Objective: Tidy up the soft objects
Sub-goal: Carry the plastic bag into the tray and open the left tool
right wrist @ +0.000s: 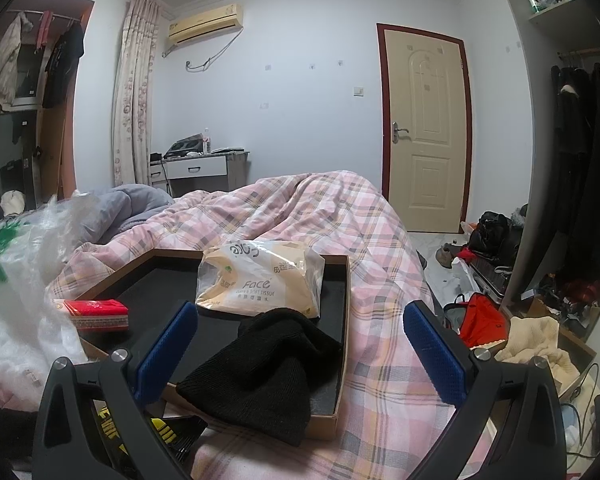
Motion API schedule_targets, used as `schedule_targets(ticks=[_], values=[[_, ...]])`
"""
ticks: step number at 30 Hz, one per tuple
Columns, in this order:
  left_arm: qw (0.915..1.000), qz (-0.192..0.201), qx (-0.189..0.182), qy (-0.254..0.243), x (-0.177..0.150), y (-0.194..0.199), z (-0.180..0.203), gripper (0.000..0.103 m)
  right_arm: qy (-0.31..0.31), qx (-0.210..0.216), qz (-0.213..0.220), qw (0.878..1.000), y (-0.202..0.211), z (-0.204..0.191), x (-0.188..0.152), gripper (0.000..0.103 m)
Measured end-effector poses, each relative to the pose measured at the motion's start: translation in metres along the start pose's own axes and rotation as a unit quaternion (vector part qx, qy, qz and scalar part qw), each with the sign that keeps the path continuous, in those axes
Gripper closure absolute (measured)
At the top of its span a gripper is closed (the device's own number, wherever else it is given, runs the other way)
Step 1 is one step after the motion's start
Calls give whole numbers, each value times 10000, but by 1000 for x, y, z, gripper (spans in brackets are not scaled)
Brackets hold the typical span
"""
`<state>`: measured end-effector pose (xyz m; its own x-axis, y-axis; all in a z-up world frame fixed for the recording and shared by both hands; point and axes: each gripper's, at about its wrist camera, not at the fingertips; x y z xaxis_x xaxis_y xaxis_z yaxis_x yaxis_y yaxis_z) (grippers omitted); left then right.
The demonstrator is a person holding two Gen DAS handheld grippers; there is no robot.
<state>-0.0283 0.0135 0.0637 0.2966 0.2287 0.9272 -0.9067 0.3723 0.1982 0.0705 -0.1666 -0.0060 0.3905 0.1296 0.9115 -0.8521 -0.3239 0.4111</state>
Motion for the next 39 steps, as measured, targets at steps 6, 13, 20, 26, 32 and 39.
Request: schedule_targets(ticks=[6,13,20,26,32,39], values=[[9981,-151,536,258,11,-28,-18,91,14,-5,0,10000,0,0,0,1],[9870,-1007,1148,498,-8,-79,-44,91,7,1,-3,10000,1,1,-1,1],[9849,-1048,1336,339,-17,-86,-39,82,18,0,-4,10000,0,1,-1,1],[9886,-601,1339,349,-19,-66,-35,13,14,5,-14,10000,1,1,-1,1],[9871,-441,1468,457,-22,-50,-38,12,27,3,-19,10000,1,0,-1,1],[9856,-106,1669,246,-30,-22,-22,0,186,-118,19,9998,3,-5,-3,1]])
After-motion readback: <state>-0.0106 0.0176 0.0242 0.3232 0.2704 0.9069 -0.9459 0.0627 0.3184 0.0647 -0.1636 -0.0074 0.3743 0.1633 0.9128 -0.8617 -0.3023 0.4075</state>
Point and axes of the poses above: each gripper's, at about its wrist camera, not at the fingertips, and y roughly against the way its jaws point, z to its right, x to its top, and after that the axes turned 7 degrees about -z, right-handed
